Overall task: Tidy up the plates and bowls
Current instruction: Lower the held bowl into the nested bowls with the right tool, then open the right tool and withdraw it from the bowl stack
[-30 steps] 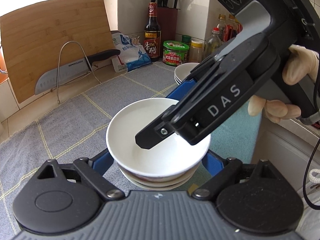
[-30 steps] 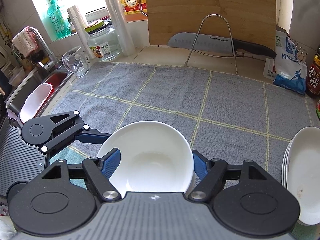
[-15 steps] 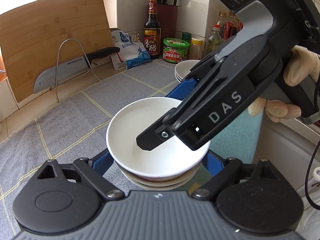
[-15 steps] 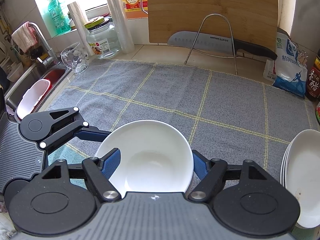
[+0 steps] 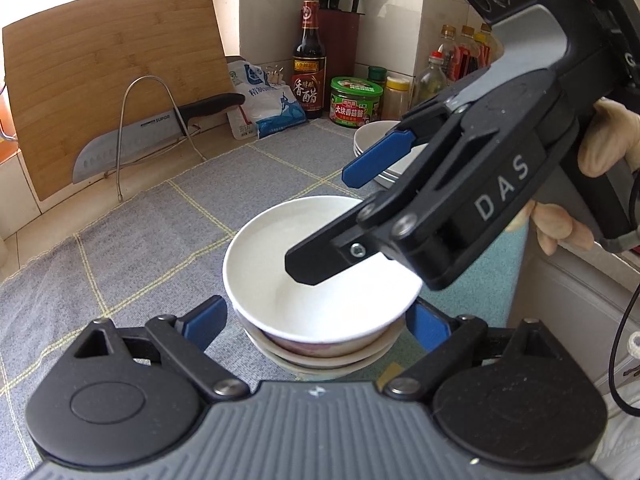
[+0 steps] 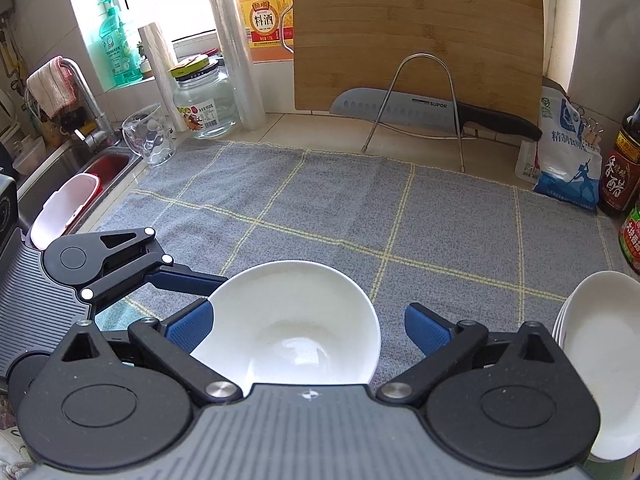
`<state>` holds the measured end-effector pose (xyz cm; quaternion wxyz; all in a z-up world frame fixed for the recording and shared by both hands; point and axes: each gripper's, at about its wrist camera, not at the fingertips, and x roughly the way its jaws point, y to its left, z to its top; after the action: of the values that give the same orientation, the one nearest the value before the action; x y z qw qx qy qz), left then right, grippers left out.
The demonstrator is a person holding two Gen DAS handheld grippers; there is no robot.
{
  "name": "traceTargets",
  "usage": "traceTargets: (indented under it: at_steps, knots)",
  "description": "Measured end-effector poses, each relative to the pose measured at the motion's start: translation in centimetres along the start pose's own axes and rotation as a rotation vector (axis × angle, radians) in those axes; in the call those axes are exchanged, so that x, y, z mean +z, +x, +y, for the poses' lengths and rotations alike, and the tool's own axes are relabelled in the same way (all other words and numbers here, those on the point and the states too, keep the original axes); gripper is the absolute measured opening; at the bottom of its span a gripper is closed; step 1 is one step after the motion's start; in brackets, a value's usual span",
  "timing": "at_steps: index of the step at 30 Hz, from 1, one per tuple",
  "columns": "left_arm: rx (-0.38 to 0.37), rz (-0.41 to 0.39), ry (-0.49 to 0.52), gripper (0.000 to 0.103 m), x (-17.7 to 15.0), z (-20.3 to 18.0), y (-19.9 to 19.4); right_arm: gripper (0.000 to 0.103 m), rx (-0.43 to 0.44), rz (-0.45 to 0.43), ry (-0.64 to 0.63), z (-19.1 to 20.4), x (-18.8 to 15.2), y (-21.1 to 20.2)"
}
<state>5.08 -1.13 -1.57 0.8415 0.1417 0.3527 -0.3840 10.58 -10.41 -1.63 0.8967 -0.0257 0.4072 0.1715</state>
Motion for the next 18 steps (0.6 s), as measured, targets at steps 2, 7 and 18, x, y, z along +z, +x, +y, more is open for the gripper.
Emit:
traceTargets:
  at_steps: [2, 7, 18]
  knots:
    - [0.007, -0.002, 0.005, 0.096, 0.0, -0.1, -0.2, 0.103, -0.007, 0.003, 0.005, -0.1, -0.1, 0.0]
    - [0.01, -0.005, 0.012, 0.096, -0.1, -0.1, -0.6, 0.103, -0.002, -0.011, 0.029, -0.4, -0.3, -0.5]
    - [0.023, -0.013, 0.003, 0.099, -0.9, 1.2, -2.0, 0.103, -0.014, -0.065, -0.081, 0.8, -3.0, -3.2]
